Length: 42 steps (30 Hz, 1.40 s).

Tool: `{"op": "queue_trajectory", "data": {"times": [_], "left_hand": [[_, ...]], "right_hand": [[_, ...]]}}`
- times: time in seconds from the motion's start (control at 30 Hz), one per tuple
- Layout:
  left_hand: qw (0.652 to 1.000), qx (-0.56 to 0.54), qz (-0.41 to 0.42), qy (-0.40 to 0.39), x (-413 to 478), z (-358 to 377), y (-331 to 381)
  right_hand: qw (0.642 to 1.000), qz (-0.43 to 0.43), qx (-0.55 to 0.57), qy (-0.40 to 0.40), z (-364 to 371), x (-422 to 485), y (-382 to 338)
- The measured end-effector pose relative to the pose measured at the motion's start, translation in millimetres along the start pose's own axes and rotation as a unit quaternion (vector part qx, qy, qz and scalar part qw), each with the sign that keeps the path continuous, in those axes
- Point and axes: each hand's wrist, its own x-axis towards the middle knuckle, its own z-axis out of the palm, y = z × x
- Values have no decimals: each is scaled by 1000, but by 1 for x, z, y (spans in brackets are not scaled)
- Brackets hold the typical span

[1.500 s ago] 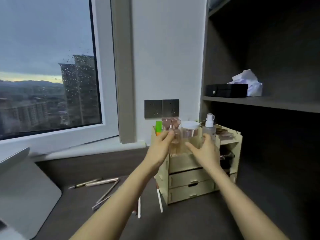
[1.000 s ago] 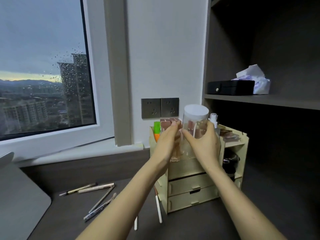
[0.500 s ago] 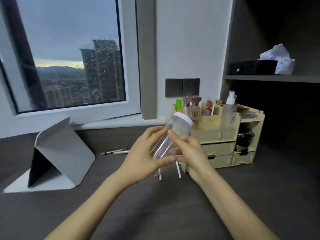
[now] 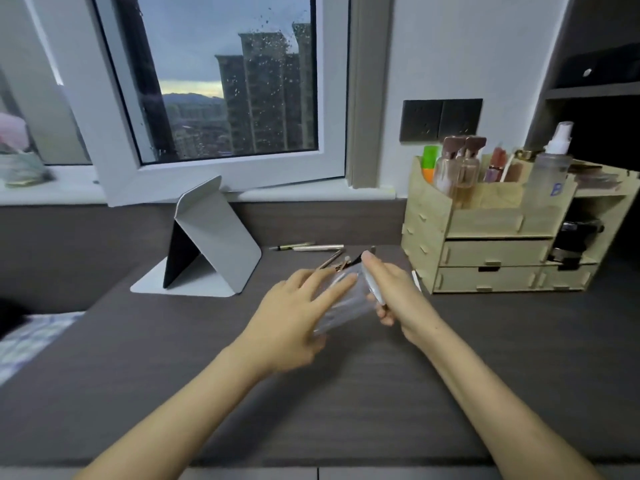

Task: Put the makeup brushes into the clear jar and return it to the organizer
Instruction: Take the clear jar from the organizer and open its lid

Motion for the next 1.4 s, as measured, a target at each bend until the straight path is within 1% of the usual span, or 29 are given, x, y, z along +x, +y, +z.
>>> {"op": "queue_trajectory", "data": {"times": [0.07,0.1,0.17,0.23,0.27,0.33,0.37,0.4,0.47,0.5,0.53,0.6,0.63,0.67,0.73,0.8,0.83,0.87,0.9,0.97,1.07,1.1,1.17,1.23,1.27,1.33,1.37,1.4], "left_hand": [[996,69,-47,10,5,9,6],[994,75,-72,26,8,14,8],[992,52,-96,60,11,24,7],[992,29,-90,82,10,32,1],[993,22,-82,85,10,34,-2],[996,-6,-61,65,12,34,-7],[996,-53,-61,46,14,32,-10],[989,-129,-73,28,15,29,-12],[951,-289,-112,-2,13,26,-14],[937,-327,-124,-4,12,25,-14],[929,-346,-133,-8,10,26,-15],[910,-384,-155,-25,9,27,-17],[901,-400,-166,-28,9,27,-19],[892,-415,-178,-19,8,26,-22],[858,-465,-216,32,7,25,-32],[815,-513,-253,98,3,23,-44],[798,-524,-270,126,1,23,-50],[785,-529,-285,150,0,23,-53],[777,-529,-297,167,-1,24,-56],[766,-526,-318,189,-2,28,-59],[740,-532,-348,220,-3,37,-61],[729,-536,-357,233,-4,41,-63],[714,-534,-372,258,-7,47,-64],[712,-521,-382,277,-9,50,-66],[713,-514,-384,284,-10,51,-67],[724,-495,-379,294,-12,53,-68],[734,-482,-374,299,-12,55,-68],[744,-466,-373,301,-12,56,-67]], "right_hand": [[999,37,21,5,12,2,1],[999,34,16,9,16,3,3],[998,-4,-53,37,19,8,9],[987,-51,-135,67,16,11,16],[983,-60,-153,78,14,11,19],[978,-96,-166,88,10,9,24],[969,-135,-181,101,9,8,27],[950,-198,-210,119,7,7,30],[898,-317,-275,131,3,3,31],[879,-355,-295,119,1,4,29],[867,-380,-306,98,-1,5,28],[861,-402,-308,47,-6,9,27],[872,-397,-286,30,-10,11,28],[893,-380,-239,26,-13,12,29],[944,-319,-83,20,-23,13,27],[964,-259,68,1,-35,14,34],[969,-226,97,-12,-40,15,40],[976,-193,94,-24,-45,15,47],[983,-164,76,-36,-48,15,54],[989,-133,43,-56,-49,14,64],[991,-124,-11,-53,-51,15,73],[990,-121,-47,-49,-53,16,76],[977,-104,-183,-31,-57,17,81],[941,-92,-323,-32,-60,16,84],[924,-100,-366,-46,-60,15,85],[904,-114,-404,-79,-60,15,84],[904,-123,-401,-79,-60,18,82],[911,-139,-384,-59,-58,23,78]]}}
